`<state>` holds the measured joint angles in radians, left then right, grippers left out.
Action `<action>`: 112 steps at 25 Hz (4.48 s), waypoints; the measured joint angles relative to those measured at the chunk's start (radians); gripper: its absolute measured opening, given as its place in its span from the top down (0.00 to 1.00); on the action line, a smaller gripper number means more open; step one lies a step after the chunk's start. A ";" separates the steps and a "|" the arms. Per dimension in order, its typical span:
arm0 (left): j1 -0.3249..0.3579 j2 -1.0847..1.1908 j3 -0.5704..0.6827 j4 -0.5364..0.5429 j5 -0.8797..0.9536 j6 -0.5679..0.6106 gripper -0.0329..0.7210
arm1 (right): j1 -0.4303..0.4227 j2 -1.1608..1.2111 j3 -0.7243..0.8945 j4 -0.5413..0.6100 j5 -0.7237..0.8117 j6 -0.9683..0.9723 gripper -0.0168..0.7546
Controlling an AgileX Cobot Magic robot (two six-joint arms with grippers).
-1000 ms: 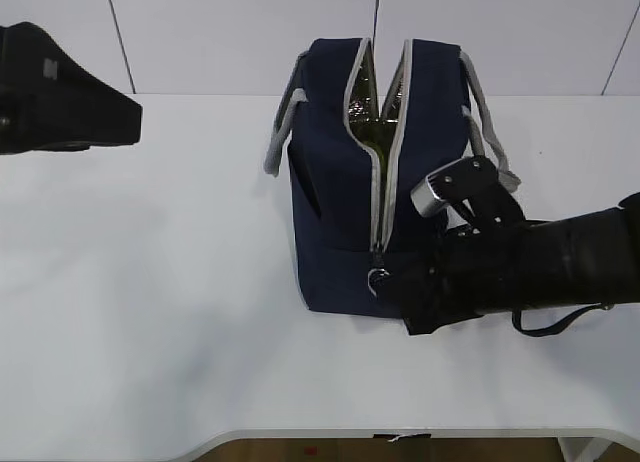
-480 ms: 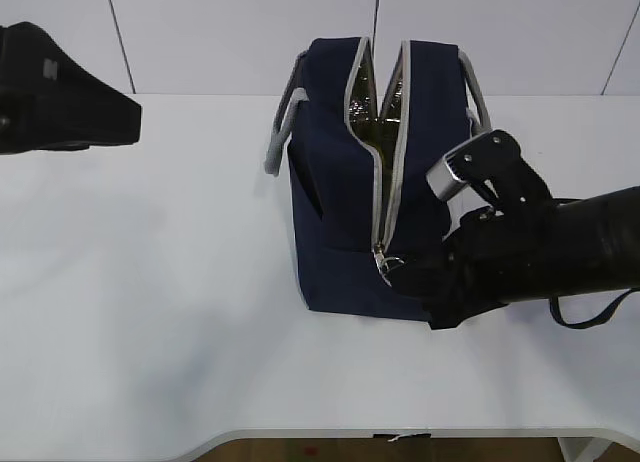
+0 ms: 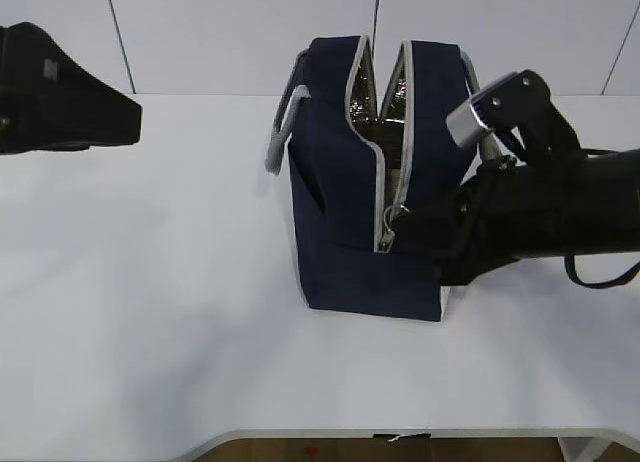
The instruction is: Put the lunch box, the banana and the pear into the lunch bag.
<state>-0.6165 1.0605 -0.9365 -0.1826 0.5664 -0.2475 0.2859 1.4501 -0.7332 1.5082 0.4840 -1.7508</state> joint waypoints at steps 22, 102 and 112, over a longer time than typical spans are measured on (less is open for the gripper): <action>0.000 0.000 0.000 0.000 -0.004 -0.002 0.46 | 0.000 0.050 -0.357 -0.055 -0.003 -0.010 0.97; 0.008 0.503 0.000 0.109 -0.773 0.226 0.45 | 0.000 0.208 -0.514 -0.051 -0.003 0.010 0.97; -0.026 0.537 0.000 0.113 -0.800 0.203 0.42 | 0.000 0.208 -0.514 -0.051 -0.003 0.010 0.97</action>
<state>-0.6423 1.5979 -0.9365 -0.0695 -0.2332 -0.0444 0.2859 1.6581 -1.2472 1.4573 0.4809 -1.7408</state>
